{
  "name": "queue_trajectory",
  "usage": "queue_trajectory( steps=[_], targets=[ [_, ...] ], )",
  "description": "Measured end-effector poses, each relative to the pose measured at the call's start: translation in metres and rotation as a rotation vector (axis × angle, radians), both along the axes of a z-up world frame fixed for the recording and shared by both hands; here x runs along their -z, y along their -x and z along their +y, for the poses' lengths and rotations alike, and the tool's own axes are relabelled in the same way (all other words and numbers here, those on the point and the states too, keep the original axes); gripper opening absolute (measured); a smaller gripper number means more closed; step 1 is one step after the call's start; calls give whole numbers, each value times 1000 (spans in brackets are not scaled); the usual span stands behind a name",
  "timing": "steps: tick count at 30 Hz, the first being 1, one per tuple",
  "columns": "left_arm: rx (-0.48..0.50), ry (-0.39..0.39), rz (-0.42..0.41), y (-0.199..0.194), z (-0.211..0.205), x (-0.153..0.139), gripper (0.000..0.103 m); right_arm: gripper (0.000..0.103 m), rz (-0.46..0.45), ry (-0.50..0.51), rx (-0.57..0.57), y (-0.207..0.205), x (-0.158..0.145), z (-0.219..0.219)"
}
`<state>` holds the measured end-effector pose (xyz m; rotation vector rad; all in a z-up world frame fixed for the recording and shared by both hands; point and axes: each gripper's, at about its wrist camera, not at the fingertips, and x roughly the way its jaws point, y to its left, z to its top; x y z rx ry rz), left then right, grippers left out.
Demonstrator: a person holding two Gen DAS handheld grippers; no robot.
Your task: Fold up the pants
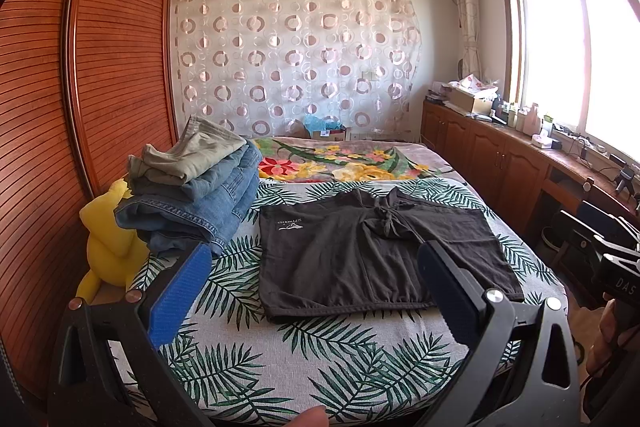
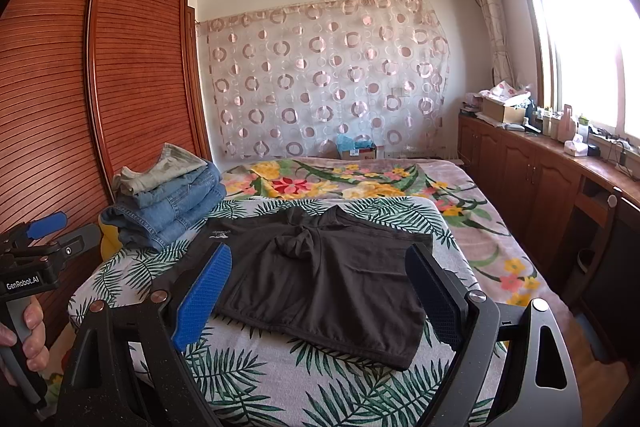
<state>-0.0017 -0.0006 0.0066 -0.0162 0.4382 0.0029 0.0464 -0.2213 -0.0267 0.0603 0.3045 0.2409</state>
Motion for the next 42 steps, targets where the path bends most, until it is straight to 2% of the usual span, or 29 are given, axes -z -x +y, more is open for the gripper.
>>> queue_trajectory(
  steps=[7, 13, 34, 42],
  targets=[
    [0, 1, 1, 0, 0, 0, 103, 90, 3, 0, -1, 0, 0, 0],
    [-10, 14, 37, -8, 1, 4, 103, 90, 15, -3, 0, -1, 3, 0],
    [-12, 8, 165, -48, 25, 68, 103, 90, 93, 10, -11, -17, 9, 0],
    [20, 36, 259, -66, 42, 95, 103, 90, 113, 43, -25, -25, 13, -2]
  ],
)
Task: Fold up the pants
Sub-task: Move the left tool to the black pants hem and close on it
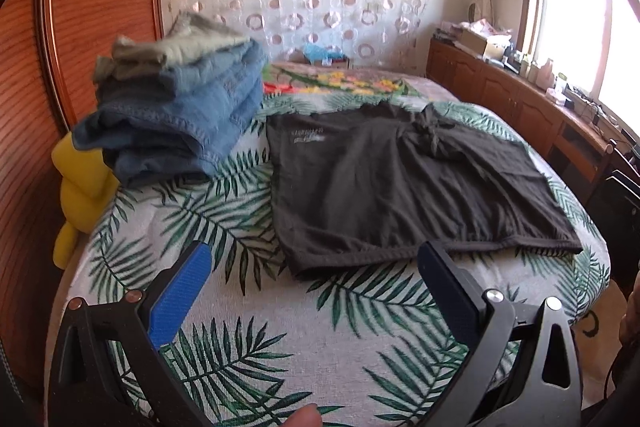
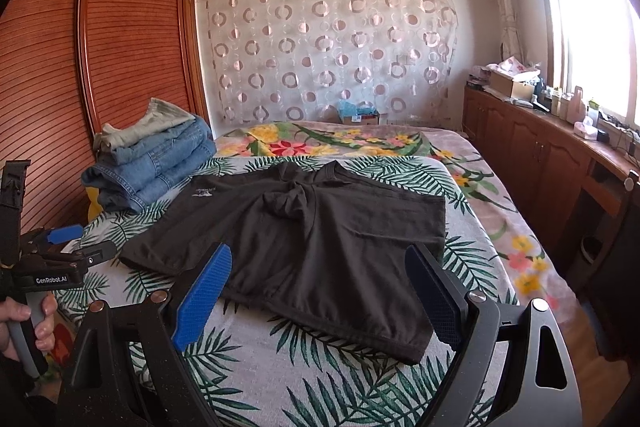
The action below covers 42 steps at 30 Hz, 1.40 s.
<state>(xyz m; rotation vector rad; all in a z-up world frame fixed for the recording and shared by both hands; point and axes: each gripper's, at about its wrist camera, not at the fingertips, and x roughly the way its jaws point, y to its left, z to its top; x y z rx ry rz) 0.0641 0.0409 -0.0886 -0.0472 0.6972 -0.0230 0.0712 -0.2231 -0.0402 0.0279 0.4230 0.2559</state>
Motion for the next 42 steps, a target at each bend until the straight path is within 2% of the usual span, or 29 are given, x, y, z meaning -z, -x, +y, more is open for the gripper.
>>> queue_trajectory(
  steps=[3, 13, 19, 25, 30, 33, 36, 38, 42],
  targets=[
    [-20, 13, 52, -9, 10, 13, 103, 90, 11, 6, -2, -4, 3, -1],
    [-2, 4, 82, -22, 25, 26, 103, 90, 66, 53, -30, -15, 6, -6],
    [-33, -5, 115, -26, 40, 31, 103, 90, 88, 52, -34, -12, 4, -12],
    [-46, 61, 115, -27, 52, 30, 102, 90, 89, 50, -33, -7, 2, -11],
    [-13, 117, 132, -31, 48, 30, 98, 90, 81, 46, -35, -7, 1, -10],
    [14, 165, 140, -33, 45, 30, 93, 90, 79, 45, -34, -11, 2, -8],
    [42, 185, 142, -36, 41, 29, 83, 90, 78, 42, -31, -13, 2, -9],
    [50, 201, 140, -38, 40, 29, 66, 90, 80, 41, -28, -14, 2, -8],
    [57, 219, 162, -46, 40, 34, 53, 90, 82, 46, -26, -15, 1, -6]
  ],
)
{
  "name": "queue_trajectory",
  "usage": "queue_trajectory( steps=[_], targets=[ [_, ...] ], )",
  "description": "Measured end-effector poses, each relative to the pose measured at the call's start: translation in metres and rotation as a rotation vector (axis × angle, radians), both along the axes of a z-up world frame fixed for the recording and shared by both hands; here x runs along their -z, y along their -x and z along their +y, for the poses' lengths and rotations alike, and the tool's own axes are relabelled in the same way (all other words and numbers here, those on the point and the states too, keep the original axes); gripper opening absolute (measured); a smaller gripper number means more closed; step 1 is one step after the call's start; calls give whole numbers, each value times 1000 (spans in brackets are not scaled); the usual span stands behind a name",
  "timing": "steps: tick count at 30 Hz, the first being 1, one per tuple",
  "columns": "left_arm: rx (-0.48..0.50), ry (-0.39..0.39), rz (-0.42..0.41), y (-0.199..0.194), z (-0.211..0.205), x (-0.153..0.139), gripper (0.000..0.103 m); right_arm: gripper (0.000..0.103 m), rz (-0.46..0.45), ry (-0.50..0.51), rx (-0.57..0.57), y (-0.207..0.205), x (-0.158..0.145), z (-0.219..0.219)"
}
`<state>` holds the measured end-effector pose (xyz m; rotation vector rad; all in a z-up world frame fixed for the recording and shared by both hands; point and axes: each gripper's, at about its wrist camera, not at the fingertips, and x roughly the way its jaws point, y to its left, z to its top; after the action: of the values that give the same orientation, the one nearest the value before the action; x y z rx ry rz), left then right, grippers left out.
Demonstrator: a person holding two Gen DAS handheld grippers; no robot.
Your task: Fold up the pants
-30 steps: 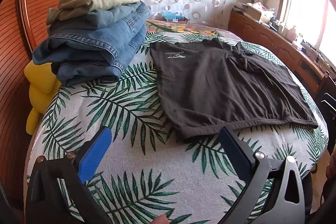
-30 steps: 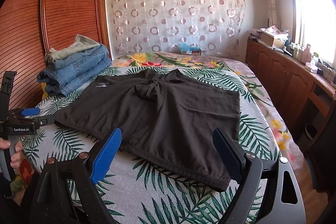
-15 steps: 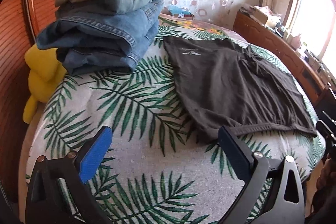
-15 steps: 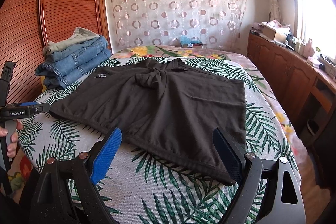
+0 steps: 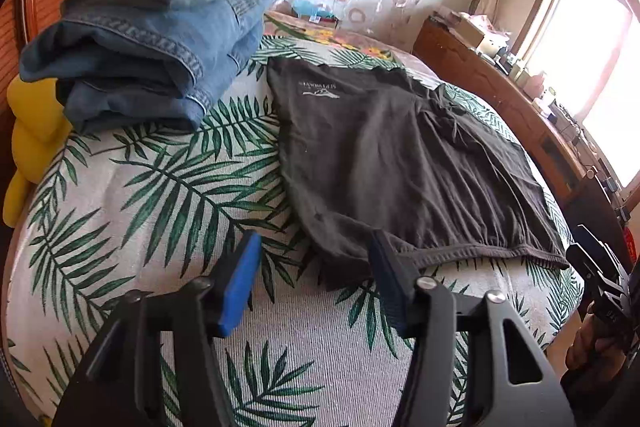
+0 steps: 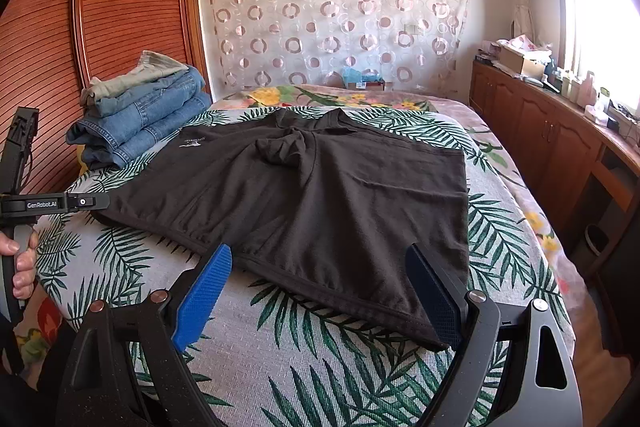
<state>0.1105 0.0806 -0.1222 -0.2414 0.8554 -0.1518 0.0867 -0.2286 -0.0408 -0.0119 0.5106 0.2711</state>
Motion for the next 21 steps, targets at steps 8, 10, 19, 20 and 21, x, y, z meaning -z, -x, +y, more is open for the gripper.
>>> queue_trajectory(
  steps=[8, 10, 19, 20, 21],
  targets=[
    [38, -47, -2, -5, -12, 4, 25, 90, 8, -5, 8, -3, -1, 0],
    [41, -68, -1, -7, -14, 5, 20, 90, 9, -7, 12, -3, -2, -1],
    [86, -144, -49, -10, -30, -9, 8, 90, 16, -25, 30, -2, 0, -6],
    [90, -143, -51, -11, -31, -10, 7, 90, 17, -29, 30, -2, 0, -6],
    [96, -146, -52, -12, -34, -11, 7, 90, 17, -30, 32, -1, 0, -6]
  ],
)
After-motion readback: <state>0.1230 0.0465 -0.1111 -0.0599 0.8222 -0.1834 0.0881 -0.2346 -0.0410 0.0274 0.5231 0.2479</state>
